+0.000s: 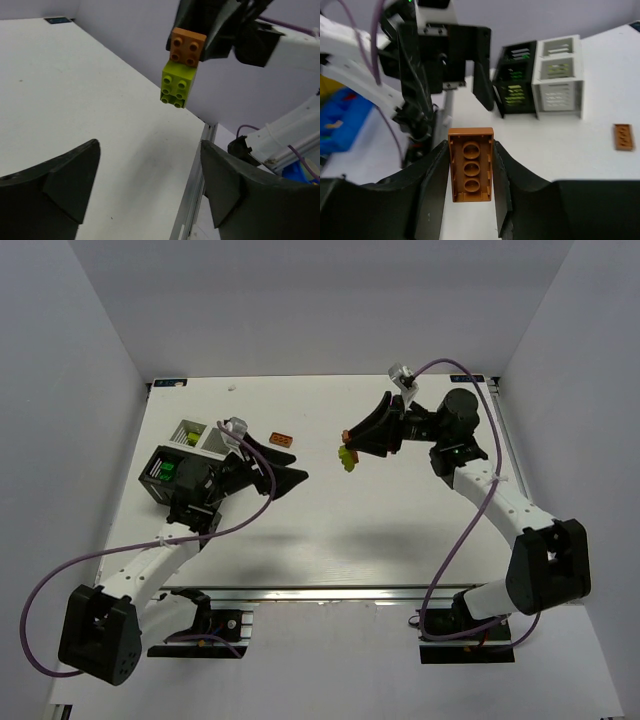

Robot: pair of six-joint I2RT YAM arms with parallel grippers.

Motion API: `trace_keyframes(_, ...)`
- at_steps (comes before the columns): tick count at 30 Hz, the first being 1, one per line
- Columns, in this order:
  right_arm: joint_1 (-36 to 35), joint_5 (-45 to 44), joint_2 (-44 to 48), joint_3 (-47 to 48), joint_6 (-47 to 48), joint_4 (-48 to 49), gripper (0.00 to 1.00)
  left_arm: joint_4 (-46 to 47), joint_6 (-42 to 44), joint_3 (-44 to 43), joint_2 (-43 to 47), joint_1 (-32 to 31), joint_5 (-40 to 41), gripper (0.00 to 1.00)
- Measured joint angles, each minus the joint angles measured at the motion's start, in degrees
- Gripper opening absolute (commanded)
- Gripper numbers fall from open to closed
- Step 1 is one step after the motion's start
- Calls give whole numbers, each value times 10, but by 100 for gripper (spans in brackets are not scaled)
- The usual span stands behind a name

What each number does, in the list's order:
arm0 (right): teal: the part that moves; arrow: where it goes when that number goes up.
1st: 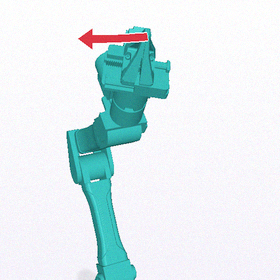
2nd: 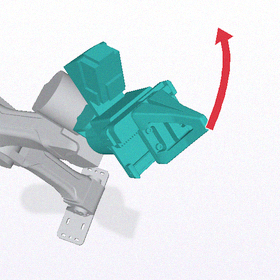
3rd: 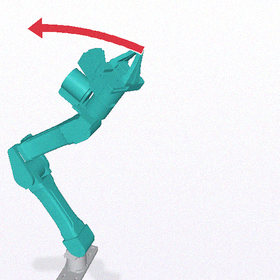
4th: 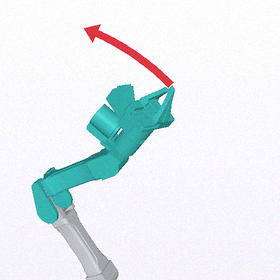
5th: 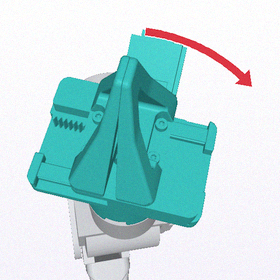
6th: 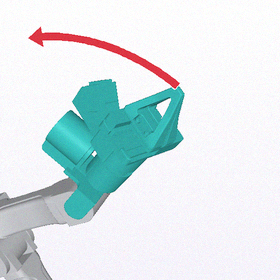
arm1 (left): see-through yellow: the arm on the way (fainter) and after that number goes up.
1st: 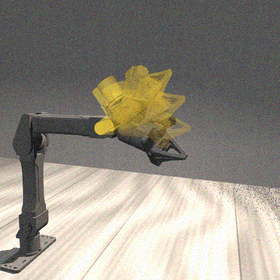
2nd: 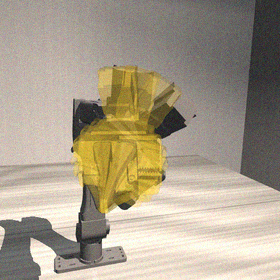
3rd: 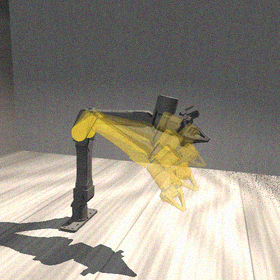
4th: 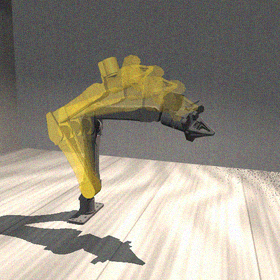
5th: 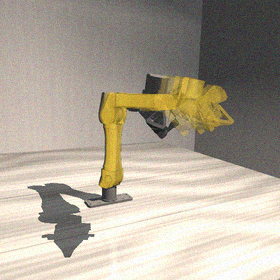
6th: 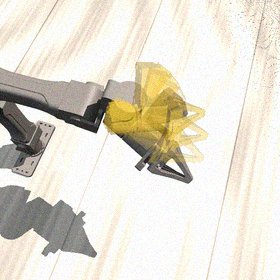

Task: Sort the legos into containers by color

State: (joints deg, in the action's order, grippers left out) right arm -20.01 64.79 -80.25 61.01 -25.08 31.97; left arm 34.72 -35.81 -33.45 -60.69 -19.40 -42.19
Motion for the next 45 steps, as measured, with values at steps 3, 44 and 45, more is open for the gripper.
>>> trace_keyframes(3, 0, 12, -19, -16, -127, 117, 0, 42, -14, 9, -3, -10, -17, 98)
trace_keyframes(44, -131, 16, -114, 15, -268, 260, 0, 142, -79, 17, -46, -61, -109, 33)
trace_keyframes(45, -131, 15, -114, 15, -262, 251, 0, 136, -72, 16, -46, -60, -108, 29)
